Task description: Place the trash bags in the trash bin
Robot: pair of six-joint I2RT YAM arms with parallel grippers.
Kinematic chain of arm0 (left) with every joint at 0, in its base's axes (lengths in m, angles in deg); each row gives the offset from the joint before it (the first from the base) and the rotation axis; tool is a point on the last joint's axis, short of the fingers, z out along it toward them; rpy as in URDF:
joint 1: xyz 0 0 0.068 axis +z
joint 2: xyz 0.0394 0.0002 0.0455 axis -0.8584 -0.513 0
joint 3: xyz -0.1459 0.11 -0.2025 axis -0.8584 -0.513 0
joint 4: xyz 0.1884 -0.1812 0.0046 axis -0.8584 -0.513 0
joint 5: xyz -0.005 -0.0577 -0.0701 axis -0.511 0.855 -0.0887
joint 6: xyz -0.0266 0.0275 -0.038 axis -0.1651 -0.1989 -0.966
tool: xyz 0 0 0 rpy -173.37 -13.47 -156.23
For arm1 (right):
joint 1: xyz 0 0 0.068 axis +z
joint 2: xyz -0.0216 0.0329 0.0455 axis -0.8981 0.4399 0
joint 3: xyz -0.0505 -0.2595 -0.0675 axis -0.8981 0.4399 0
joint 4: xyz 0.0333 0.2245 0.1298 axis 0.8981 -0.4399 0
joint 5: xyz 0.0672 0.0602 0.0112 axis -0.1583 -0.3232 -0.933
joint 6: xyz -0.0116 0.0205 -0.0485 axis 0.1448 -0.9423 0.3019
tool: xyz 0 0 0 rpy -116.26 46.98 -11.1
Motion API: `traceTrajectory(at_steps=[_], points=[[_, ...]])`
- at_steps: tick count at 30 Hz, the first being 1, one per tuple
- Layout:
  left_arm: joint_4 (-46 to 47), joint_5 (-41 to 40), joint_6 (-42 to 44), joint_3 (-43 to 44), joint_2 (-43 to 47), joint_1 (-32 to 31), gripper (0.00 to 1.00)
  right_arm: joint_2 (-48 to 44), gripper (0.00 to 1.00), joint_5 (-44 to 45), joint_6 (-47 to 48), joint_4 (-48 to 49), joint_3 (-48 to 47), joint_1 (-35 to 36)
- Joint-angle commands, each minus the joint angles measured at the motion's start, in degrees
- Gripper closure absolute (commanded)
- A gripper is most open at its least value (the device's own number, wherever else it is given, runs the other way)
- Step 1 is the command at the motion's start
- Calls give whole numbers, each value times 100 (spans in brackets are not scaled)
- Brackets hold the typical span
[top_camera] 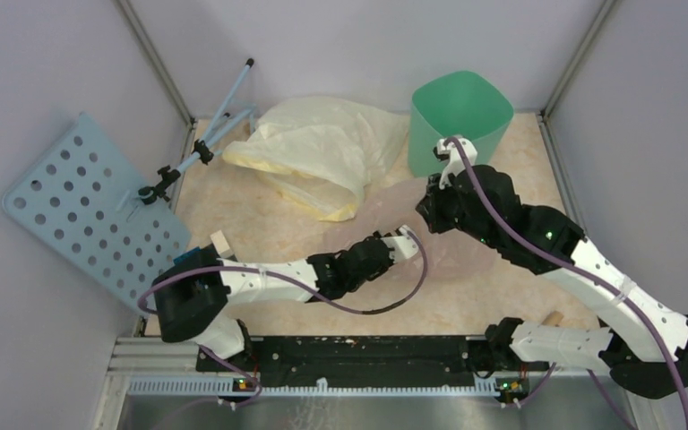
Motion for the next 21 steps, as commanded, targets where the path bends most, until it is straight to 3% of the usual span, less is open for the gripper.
traceTrajectory(at_steps=[1, 8, 12, 21], points=[[-311, -33, 184, 695, -523, -18, 100, -100, 100, -304, 131, -61, -330, 38], [606, 837, -25, 148, 12, 251, 100, -177, 100, -623, 376, -320, -386, 44], [172, 913, -170, 249, 43, 448, 100, -228, 100, -905, 542, -456, -395, 45], [29, 3115, 130, 630, -9, 457, 100, -289, 100, -1372, 667, -317, -277, 42]])
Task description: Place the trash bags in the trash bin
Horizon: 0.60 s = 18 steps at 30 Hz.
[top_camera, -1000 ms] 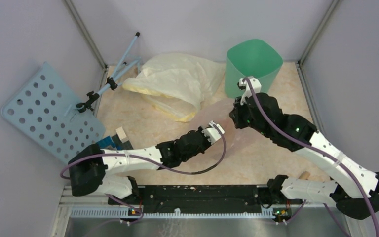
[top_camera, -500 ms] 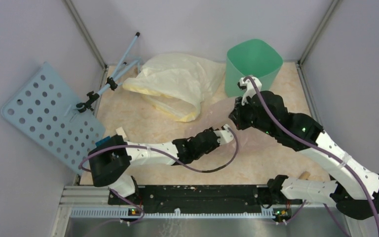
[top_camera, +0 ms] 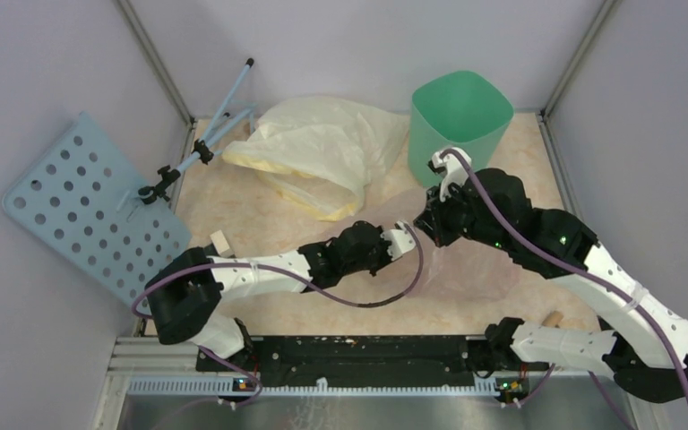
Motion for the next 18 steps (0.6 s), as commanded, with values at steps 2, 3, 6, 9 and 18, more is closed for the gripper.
traceTrajectory(at_steps=[2, 3, 6, 9, 18], points=[[309, 1492, 188, 483, 123, -110, 100, -69, 100, -351, 116, 143, -187, 41], [460, 1665, 222, 479, 159, -113, 100, -56, 100, -406, 127, 147, -190, 45], [846, 2424, 296, 426, 230, -105, 100, -62, 100, -572, 167, 159, -218, 38], [730, 3168, 512, 547, 54, -100, 100, -125, 100, -591, 200, 154, -255, 42], [1724, 4803, -402, 76, -383, 351, 100, -376, 100, -709, 312, 175, -337, 42]])
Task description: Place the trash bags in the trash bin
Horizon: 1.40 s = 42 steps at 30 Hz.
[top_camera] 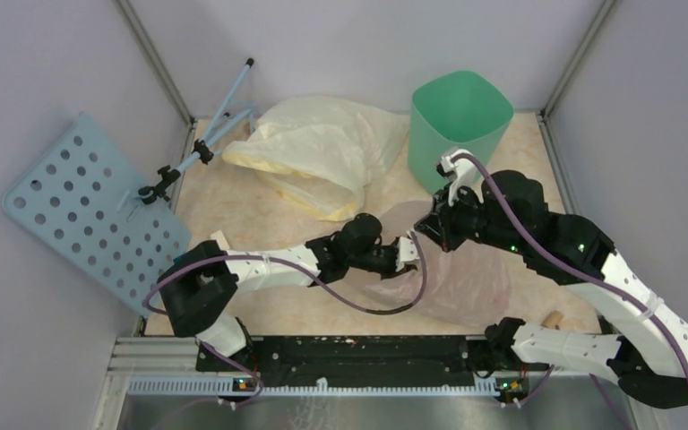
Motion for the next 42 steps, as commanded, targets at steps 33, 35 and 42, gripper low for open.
traceTrajectory(at_steps=[33, 35, 42], points=[[549, -1866, -328, -167, 203, 413, 100, -58, 100, -1160, -67, -266, -564, 42], [589, -1758, -161, -232, 230, 266, 100, 15, 100, -879, -81, -274, -612, 40], [1047, -1063, -31, -502, 644, -160, 100, 375, 100, 234, -152, -303, -679, 41]])
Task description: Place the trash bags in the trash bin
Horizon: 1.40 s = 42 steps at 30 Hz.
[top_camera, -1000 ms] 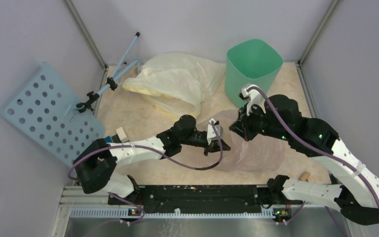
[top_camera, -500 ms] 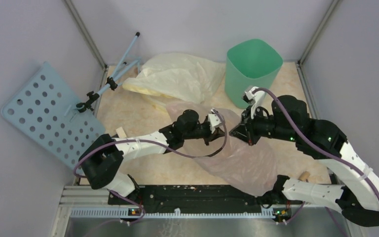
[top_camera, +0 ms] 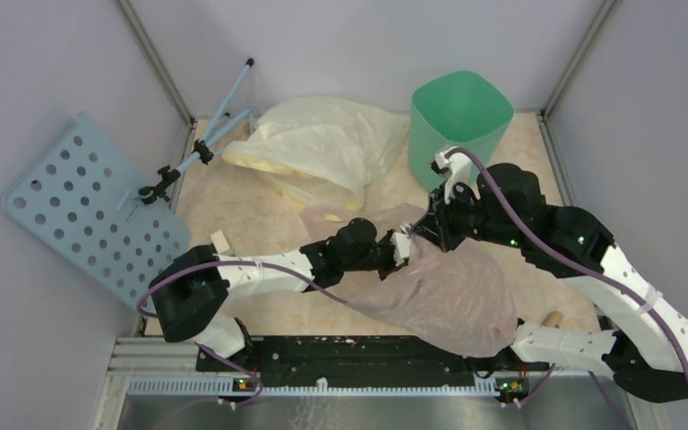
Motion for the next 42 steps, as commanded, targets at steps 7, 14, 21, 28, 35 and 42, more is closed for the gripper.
traceTrajectory(at_steps=[7, 14, 21, 28, 35, 42], points=[[220, 179, 210, 242, -89, -590, 100, 264, 100, 17, -143, 624, -502, 38], [808, 549, -256, 131, 166, -679, 100, 476, 100, 292, -58, 491, -779, 42], [1586, 1756, -776, -79, 320, -679, 100, 309, 100, 300, -162, 954, -456, 39], [2100, 2268, -1147, -151, 1, -679, 100, 158, 100, 300, -185, 1228, -424, 38], [1306, 2220, -1032, 15, -389, -683, 100, 81, 100, 541, -192, 1236, -473, 38], [145, 1181, -790, 30, -698, -688, 100, 61, 100, 736, -103, 1168, -782, 38]])
